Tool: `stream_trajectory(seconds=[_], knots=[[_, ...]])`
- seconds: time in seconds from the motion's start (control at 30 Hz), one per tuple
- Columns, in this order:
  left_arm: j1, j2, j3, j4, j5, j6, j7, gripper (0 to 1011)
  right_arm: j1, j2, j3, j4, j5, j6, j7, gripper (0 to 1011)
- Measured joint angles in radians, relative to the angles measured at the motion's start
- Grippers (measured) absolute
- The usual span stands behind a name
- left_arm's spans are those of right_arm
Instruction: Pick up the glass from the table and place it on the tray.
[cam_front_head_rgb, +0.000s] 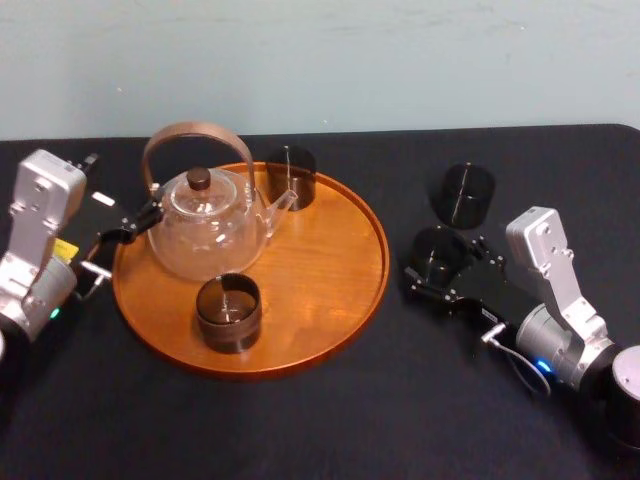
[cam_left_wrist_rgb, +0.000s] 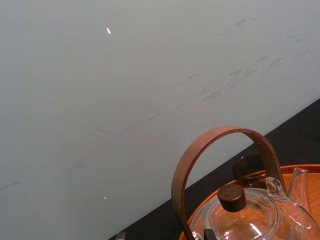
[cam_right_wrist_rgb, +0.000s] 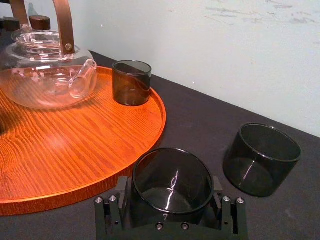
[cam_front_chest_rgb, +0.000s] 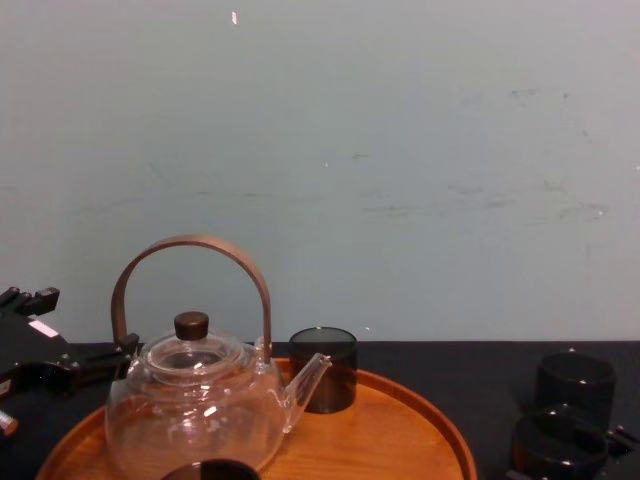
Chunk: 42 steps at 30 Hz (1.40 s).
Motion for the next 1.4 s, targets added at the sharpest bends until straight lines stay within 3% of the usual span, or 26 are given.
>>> stream_trajectory(seconds=[0.13,0.3,0.8,1.4], knots=[[0.0,0.0,0.0,0.0,0.0,0.0,0.0,1010,0.0,0.001,-0.001,0.0,0.0,0.0,0.0,1002],[0.0,0.0,0.0,0.0,0.0,0.0,0.0,1010,0.0,0.002,-0.001,-0.001,0.0,0.0,0.0,922],[0.0,0.0,0.0,0.0,0.0,0.0,0.0,1010,-0.002,0.004,0.0,-0.004,0.005,-0.004,0.015,918],[0.0,0.0,0.0,0.0,0.0,0.0,0.0,1010,-0.048,0.045,-0.016,-0.2,-0.006,0.047,0.035,918]])
